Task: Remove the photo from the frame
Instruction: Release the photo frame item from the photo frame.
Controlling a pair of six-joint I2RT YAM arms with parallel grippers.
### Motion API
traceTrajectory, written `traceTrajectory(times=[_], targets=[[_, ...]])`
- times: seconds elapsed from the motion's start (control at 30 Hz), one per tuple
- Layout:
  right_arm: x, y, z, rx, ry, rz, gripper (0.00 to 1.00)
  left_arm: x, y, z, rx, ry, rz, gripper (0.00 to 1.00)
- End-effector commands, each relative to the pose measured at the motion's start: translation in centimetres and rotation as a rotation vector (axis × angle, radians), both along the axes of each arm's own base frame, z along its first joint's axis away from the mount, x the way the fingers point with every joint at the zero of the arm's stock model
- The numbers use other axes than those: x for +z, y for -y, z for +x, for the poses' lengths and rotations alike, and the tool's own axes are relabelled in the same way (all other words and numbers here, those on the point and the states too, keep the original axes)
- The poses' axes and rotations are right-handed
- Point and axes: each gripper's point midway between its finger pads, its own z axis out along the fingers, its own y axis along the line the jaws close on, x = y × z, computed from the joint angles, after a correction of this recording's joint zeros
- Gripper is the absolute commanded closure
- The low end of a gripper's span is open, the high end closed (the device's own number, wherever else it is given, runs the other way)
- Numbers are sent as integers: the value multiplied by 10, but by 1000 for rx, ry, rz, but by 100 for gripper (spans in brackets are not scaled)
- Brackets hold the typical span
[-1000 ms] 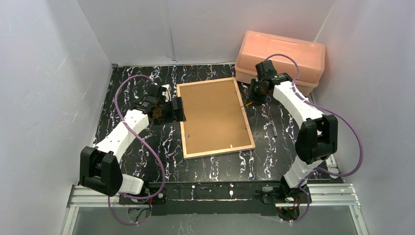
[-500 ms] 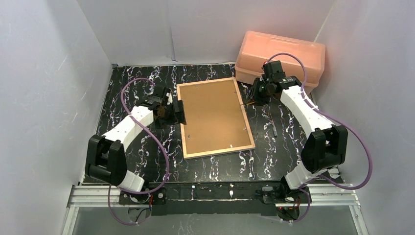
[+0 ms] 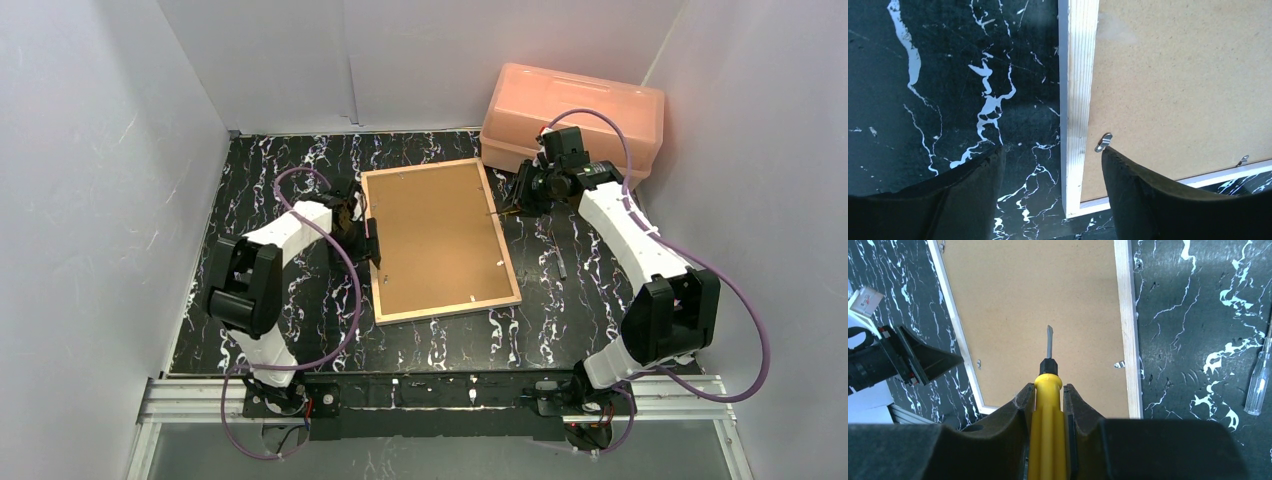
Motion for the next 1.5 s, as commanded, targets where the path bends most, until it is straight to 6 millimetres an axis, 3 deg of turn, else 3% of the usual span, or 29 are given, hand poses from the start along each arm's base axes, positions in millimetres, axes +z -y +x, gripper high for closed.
traceTrajectory(times=[0.0,0.37,0.57,0.77,1.07,1.27,1.47], targets=[[11,-2,-2,17,43,30,99,5,5,1,5,-43,-17,35],[5,-6,-7,30,14,48,99,-10,17,1,-10,-102,-14,38],[4,-7,-11,34,7,53,99,-21,21,-3,-24,-137,0,49],[1,-8,-16,49,-8,60,99,-24,13,-3,-46,-123,59,64],[-16,-31,-43,174,-58,-19,99,-20,5,-3,-179,-101,84,90],[-30,-44,-66,260,-83,-112,99,-16,3,-3,-212,-82,90,94],[-43,-25,-76,236,-98,-214,99,-9,-2,-4,-227,-59,104,98]])
